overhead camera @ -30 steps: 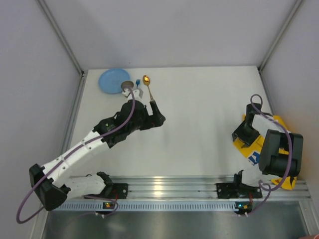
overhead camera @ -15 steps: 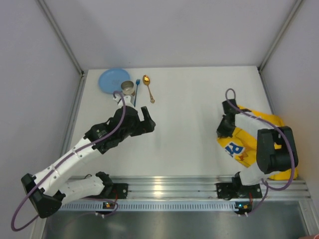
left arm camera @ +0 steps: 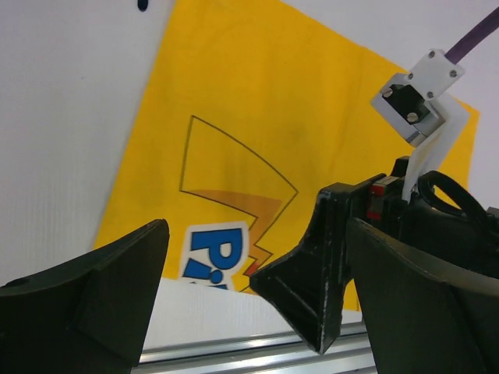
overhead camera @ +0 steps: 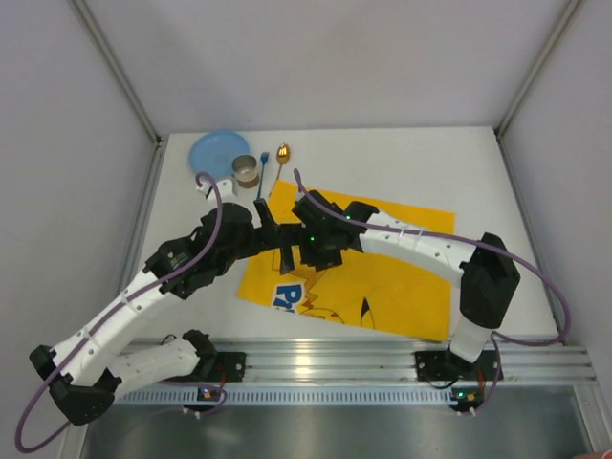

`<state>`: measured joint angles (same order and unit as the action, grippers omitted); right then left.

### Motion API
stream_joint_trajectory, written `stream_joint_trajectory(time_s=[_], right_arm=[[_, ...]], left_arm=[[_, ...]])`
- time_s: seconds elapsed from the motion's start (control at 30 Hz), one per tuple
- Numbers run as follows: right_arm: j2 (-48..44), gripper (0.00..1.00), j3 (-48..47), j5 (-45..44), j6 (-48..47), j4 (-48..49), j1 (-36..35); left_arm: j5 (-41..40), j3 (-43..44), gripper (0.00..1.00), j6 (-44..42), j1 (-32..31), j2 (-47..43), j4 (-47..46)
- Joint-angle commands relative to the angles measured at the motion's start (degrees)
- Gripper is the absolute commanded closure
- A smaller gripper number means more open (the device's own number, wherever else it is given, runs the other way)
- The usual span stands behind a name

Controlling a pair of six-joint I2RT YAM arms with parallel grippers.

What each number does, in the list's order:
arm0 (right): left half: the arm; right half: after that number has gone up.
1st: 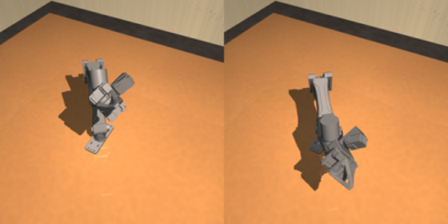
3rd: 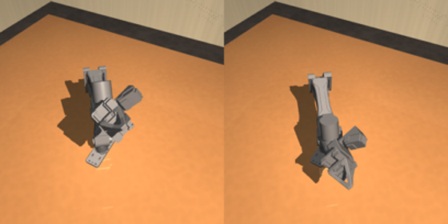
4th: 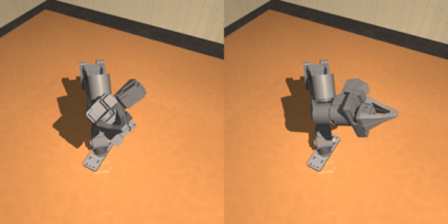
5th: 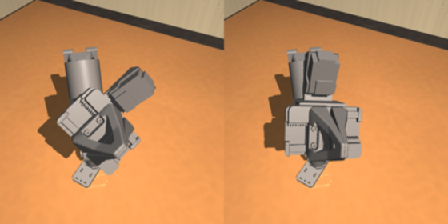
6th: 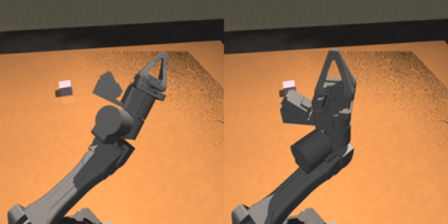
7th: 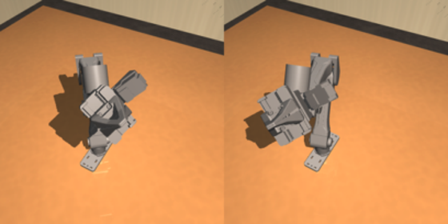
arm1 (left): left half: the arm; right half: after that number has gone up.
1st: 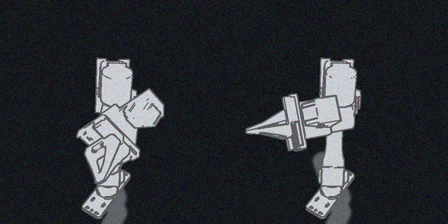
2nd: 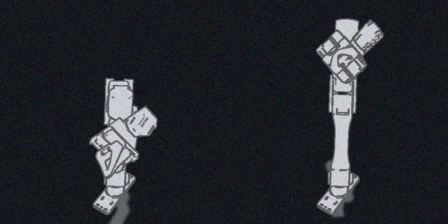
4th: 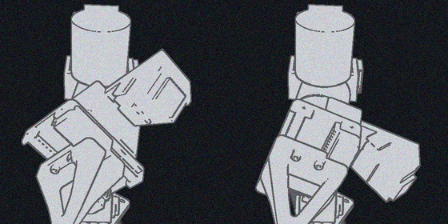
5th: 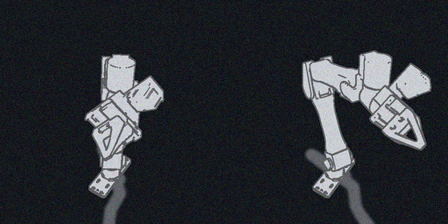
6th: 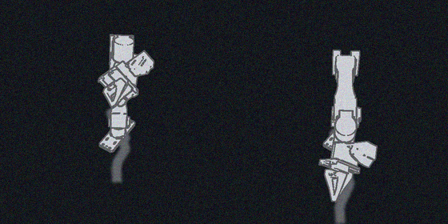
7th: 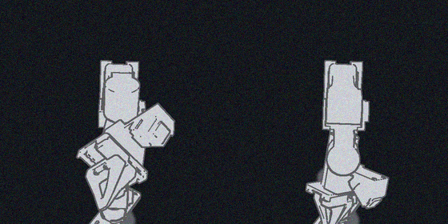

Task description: Set the dinner table for one person

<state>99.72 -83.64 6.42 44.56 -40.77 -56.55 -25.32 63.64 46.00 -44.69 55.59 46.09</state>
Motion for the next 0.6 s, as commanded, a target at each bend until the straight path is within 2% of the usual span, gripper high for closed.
stream_joint_trajectory(time_s=[0.0,0.13,0.27,0.37,0.57], right_arm=[[-5.9,0.0,-0.5,-5.6,-1.2,-9.9,2.1],[-14.6,0.0,5.2,-12.0,-1.1,-12.8,4.3],[-25.6,0.0,16.7,-13.1,0.3,-13.0,9.1],[-29.9,0.0,21.9,-11.9,-0.6,-13.0,14.4],[-33.8,0.0,25.6,-11.3,-1.8,-13.2,16.9]], left_arm=[[-1.9,-1.0,0.01,0.7,0.2,-2.6,2.0],[-0.8,-5.6,0.01,0.4,0.2,-2.5,0.0],[1.1,-10.6,0.01,-2.7,0.4,1.7,-6.0],[2.9,-10.6,0.01,-5.3,0.6,10.4,-11.3],[10.6,-9.8,0.01,-7.3,6.7,24.8,-22.1]])
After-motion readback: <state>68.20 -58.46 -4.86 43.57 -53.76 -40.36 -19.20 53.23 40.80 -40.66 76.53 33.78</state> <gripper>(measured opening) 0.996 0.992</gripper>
